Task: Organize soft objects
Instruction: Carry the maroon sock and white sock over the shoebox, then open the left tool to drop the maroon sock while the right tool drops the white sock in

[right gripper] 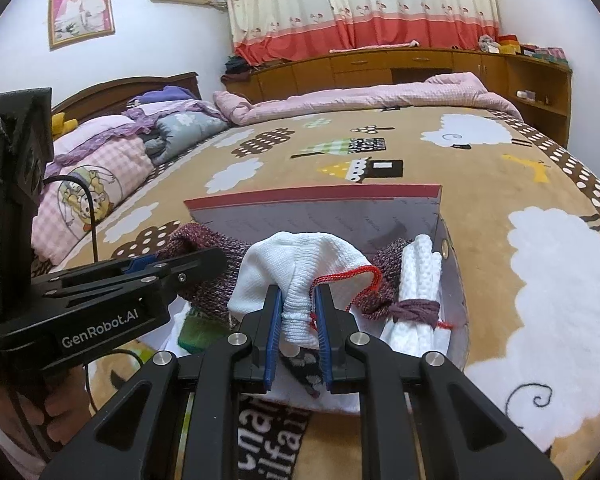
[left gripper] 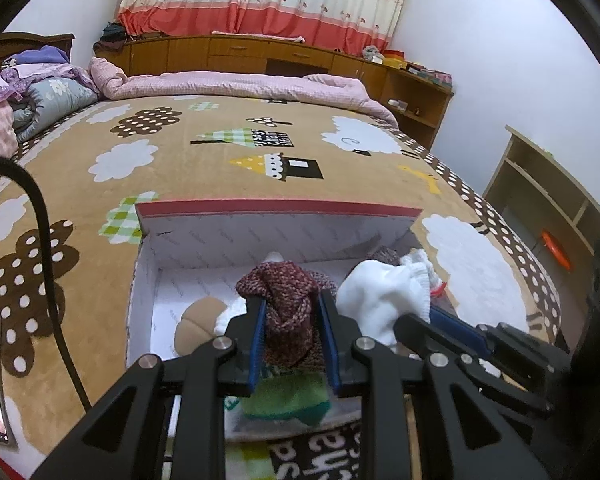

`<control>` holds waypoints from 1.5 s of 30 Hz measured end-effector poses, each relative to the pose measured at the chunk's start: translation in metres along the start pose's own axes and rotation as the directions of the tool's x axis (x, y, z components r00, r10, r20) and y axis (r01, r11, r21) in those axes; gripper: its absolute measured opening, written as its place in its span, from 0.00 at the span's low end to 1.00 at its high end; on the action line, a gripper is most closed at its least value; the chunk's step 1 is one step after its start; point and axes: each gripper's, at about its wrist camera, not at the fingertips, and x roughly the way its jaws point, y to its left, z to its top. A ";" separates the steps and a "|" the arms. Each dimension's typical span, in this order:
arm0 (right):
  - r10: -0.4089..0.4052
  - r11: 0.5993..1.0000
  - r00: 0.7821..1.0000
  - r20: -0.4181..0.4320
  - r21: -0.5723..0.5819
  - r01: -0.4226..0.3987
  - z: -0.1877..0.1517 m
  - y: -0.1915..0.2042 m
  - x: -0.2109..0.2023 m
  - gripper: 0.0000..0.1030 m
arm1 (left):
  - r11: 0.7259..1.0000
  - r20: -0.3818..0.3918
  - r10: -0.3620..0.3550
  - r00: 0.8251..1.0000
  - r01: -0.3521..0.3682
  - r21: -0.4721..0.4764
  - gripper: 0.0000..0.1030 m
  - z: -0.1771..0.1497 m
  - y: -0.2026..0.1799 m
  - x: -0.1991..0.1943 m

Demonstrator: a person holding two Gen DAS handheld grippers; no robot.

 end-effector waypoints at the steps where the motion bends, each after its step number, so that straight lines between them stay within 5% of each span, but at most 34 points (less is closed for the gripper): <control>1: -0.002 1.000 1.000 0.001 0.003 0.002 0.000 -0.001 0.002 0.17 | 1.000 0.001 0.002 1.000 -0.002 -0.001 0.25 0.001 0.000 0.003; 35: -0.046 0.999 0.997 -0.069 0.026 0.048 -0.006 -0.014 0.060 0.18 | 0.997 -0.025 0.052 0.998 -0.053 -0.064 0.27 0.021 0.028 0.068; 45: -0.037 0.998 0.997 -0.061 0.042 0.040 -0.005 -0.016 0.058 0.24 | 0.997 -0.027 0.075 0.997 -0.076 -0.029 0.47 0.020 0.022 0.068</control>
